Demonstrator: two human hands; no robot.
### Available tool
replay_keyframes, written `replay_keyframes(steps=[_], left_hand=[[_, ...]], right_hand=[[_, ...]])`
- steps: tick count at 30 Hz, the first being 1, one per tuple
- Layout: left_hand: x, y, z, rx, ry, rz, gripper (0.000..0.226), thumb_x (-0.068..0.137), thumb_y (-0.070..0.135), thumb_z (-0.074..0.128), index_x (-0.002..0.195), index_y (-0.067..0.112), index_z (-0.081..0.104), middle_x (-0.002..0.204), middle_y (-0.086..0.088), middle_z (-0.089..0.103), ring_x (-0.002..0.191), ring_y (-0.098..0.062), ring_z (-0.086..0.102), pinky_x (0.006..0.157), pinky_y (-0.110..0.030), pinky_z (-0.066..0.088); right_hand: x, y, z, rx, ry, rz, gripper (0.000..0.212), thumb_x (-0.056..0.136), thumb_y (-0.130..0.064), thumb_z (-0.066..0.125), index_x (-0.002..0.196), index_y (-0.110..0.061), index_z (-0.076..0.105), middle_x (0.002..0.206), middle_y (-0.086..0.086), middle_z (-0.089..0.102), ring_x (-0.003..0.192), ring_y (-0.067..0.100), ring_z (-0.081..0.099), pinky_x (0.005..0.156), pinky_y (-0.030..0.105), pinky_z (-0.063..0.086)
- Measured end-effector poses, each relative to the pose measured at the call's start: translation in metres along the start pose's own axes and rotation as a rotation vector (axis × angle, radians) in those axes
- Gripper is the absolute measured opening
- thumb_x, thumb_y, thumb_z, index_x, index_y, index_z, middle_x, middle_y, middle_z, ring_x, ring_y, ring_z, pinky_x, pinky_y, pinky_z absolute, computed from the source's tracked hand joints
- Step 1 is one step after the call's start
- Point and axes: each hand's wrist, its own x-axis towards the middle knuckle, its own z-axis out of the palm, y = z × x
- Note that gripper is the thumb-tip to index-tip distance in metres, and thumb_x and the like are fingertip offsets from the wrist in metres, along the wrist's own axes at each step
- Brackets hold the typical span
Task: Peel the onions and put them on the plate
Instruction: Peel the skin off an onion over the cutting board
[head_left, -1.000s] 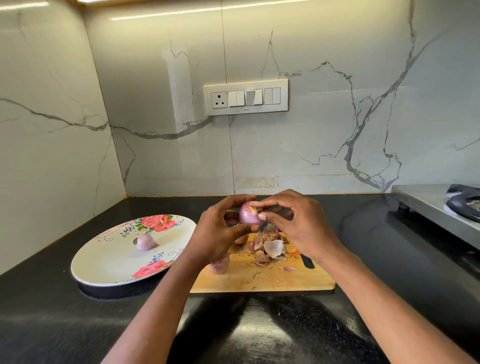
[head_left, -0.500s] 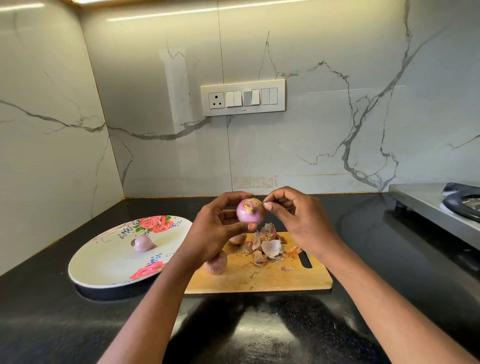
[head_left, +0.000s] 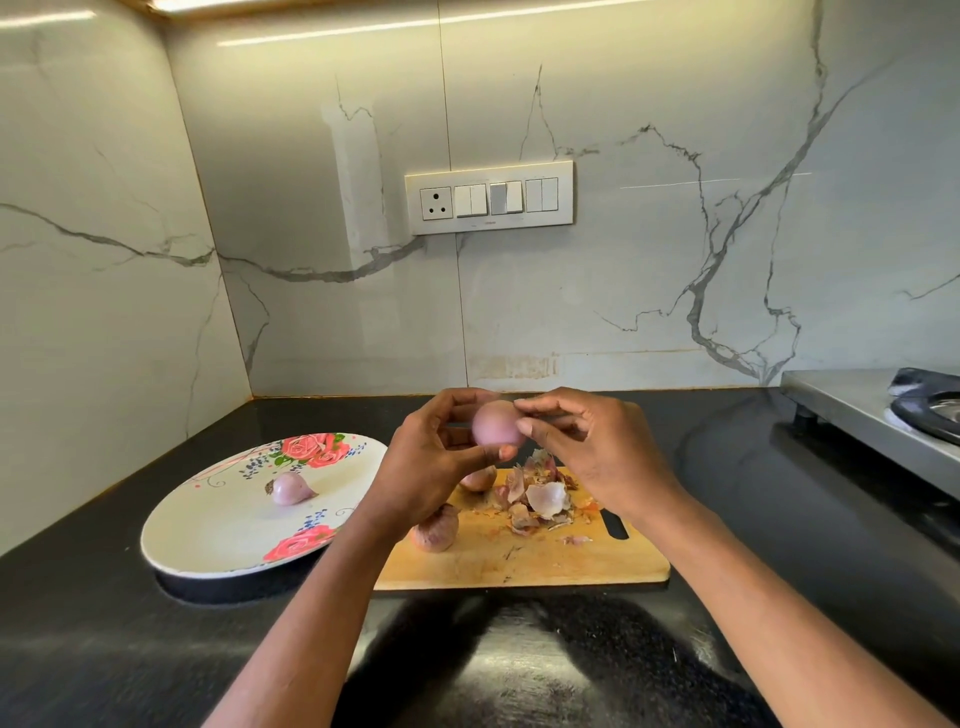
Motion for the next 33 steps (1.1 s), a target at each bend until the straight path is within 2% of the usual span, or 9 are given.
replay_keyframes(steps=[4, 7, 12, 20, 24, 27, 30, 33], left_hand=[[0.000, 0.002, 0.000, -0.035, -0.008, -0.013, 0.051, 0.074, 0.027, 0.084, 0.120, 0.030, 0.063, 0.115, 0.008, 0.072, 0.104, -0.006, 0.069, 0.084, -0.018, 0.057], [0.000, 0.002, -0.001, -0.052, 0.002, -0.026, 0.061, 0.069, 0.038, 0.080, 0.126, 0.025, 0.063, 0.117, 0.007, 0.072, 0.106, -0.008, 0.069, 0.091, -0.025, 0.058], [0.001, 0.002, -0.002, -0.074, 0.000, -0.038, 0.065, 0.068, 0.040, 0.080, 0.129, 0.023, 0.063, 0.117, 0.004, 0.072, 0.108, -0.011, 0.070, 0.096, -0.032, 0.058], [0.001, 0.002, -0.001, -0.045, 0.012, -0.032, 0.063, 0.068, 0.037, 0.081, 0.128, 0.023, 0.063, 0.117, 0.004, 0.072, 0.108, -0.010, 0.069, 0.093, -0.029, 0.058], [0.001, 0.002, 0.000, -0.022, 0.009, -0.022, 0.061, 0.070, 0.037, 0.081, 0.126, 0.024, 0.062, 0.118, 0.006, 0.071, 0.108, -0.009, 0.068, 0.086, -0.019, 0.057], [0.002, 0.002, 0.001, -0.012, 0.000, -0.017, 0.060, 0.071, 0.037, 0.080, 0.127, 0.024, 0.062, 0.119, 0.007, 0.070, 0.109, -0.009, 0.067, 0.087, -0.019, 0.057], [0.001, 0.003, 0.000, -0.024, -0.013, -0.012, 0.061, 0.070, 0.038, 0.080, 0.127, 0.024, 0.061, 0.118, 0.008, 0.071, 0.107, -0.007, 0.068, 0.086, -0.019, 0.057], [-0.001, 0.003, 0.000, -0.043, -0.056, -0.012, 0.061, 0.070, 0.033, 0.080, 0.127, 0.023, 0.061, 0.119, 0.007, 0.070, 0.106, -0.001, 0.068, 0.081, -0.013, 0.054]], right_hand=[[0.001, 0.000, -0.004, 0.031, 0.018, 0.002, 0.022, 0.091, -0.019, 0.074, 0.112, -0.024, 0.077, 0.098, -0.011, 0.078, 0.089, 0.000, 0.073, 0.079, 0.028, 0.062], [0.000, -0.004, -0.003, 0.034, -0.025, 0.004, 0.024, 0.090, -0.025, 0.075, 0.114, -0.026, 0.076, 0.103, -0.014, 0.077, 0.097, -0.002, 0.071, 0.083, 0.029, 0.061], [0.000, -0.005, -0.002, 0.037, 0.047, -0.050, 0.022, 0.086, -0.016, 0.078, 0.107, -0.021, 0.077, 0.099, -0.012, 0.077, 0.094, 0.000, 0.073, 0.085, 0.031, 0.062], [-0.002, -0.009, 0.000, -0.003, 0.072, -0.112, 0.032, 0.086, -0.008, 0.078, 0.114, -0.021, 0.071, 0.100, -0.010, 0.076, 0.093, -0.003, 0.072, 0.081, 0.020, 0.060], [-0.004, -0.012, 0.000, -0.117, 0.068, -0.147, 0.035, 0.086, -0.012, 0.079, 0.116, -0.021, 0.065, 0.094, -0.016, 0.072, 0.088, -0.001, 0.071, 0.077, 0.018, 0.060], [-0.005, -0.014, 0.001, -0.162, 0.075, -0.136, 0.037, 0.085, -0.015, 0.080, 0.115, -0.022, 0.060, 0.091, -0.017, 0.068, 0.085, -0.003, 0.068, 0.076, 0.013, 0.057], [-0.003, -0.014, 0.006, -0.162, 0.109, -0.130, 0.033, 0.084, -0.015, 0.080, 0.109, -0.023, 0.060, 0.090, -0.014, 0.068, 0.083, -0.001, 0.068, 0.072, 0.015, 0.058], [0.002, -0.009, 0.001, -0.109, 0.206, -0.092, 0.022, 0.084, -0.007, 0.077, 0.100, -0.017, 0.065, 0.090, -0.009, 0.070, 0.081, 0.003, 0.070, 0.070, 0.024, 0.061]])
